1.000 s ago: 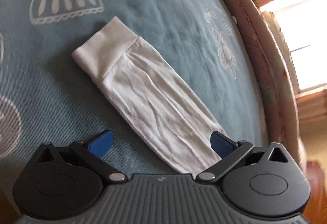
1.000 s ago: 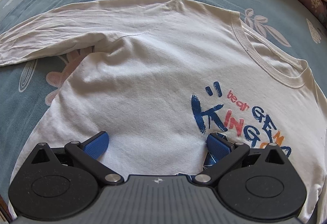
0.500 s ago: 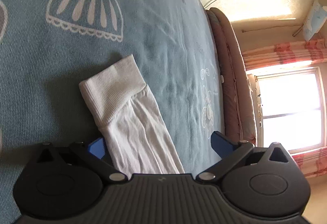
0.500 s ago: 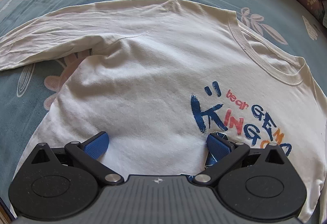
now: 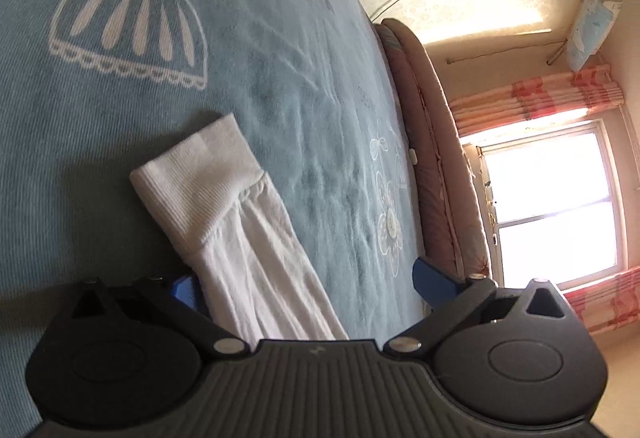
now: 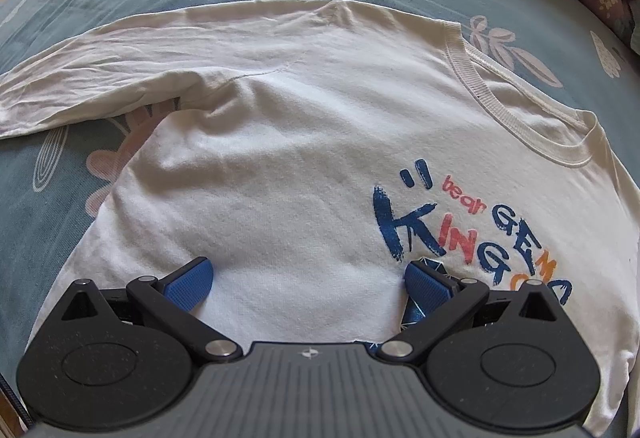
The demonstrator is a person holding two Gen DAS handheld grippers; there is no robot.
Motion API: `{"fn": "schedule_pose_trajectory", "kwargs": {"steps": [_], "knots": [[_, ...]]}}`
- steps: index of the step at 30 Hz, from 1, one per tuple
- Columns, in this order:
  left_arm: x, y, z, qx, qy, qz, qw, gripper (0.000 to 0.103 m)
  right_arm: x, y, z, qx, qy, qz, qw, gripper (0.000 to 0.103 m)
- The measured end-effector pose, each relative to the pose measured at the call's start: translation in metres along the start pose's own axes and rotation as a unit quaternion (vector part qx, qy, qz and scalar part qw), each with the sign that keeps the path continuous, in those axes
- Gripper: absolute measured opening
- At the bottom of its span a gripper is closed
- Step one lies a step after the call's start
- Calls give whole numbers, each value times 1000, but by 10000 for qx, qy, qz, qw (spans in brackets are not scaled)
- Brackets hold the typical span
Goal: Fold clothes
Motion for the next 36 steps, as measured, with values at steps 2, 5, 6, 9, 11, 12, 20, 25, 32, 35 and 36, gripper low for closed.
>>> {"fn": "schedule_pose_trajectory", "kwargs": {"steps": [2, 5, 6, 9, 11, 12, 20, 25, 32, 35, 36], "knots": [[0, 3, -1, 52, -36, -38, 10000, 102, 0, 0, 0, 6, 0, -4, 10000, 103], [3, 2, -3, 25, -59, -185, 9998, 102, 0, 0, 0, 14, -1, -9, 10000, 103], [7, -3, -3, -69, -43, -308, 9995, 102, 0, 0, 0, 17, -1, -11, 10000, 103], [14, -6, -6, -68, 74, -752, 9971, 102, 0, 0, 0, 25, -1, -17, 10000, 103], [20, -7, -8, -59, 154, -1050, 9943, 102, 0, 0, 0, 30, -2, -20, 10000, 103], [22, -8, -9, -55, 194, -1198, 9926, 102, 0, 0, 0, 33, -2, -22, 10000, 103], [43, -13, -16, -18, 511, -2371, 9701, 102, 0, -2, 0, 65, -4, -29, 10000, 103], [53, -14, -19, -82, 521, -2506, 9667, 102, 0, -2, 0, 105, 7, -30, 9999, 103], [75, -15, -13, -27, 136, -2392, 9709, 102, 2, -4, 1, 158, 39, -31, 9999, 103], [95, -16, -16, -32, -76, -2488, 9685, 102, 1, -5, 2, 218, 35, -22, 9998, 103], [101, -17, -16, -50, -144, -2527, 9674, 102, 1, -5, 3, 230, 34, -12, 9997, 103]]}}
Point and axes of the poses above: each gripper's, at about its wrist camera, not at the fingertips, and z roughly against the way its jaws point, x to its right, y to its top, the point moved 4 cm from there along -z, roughly the way its jaws point, and after that the axes turned 10 degrees about -z, right-handed, at the moved point
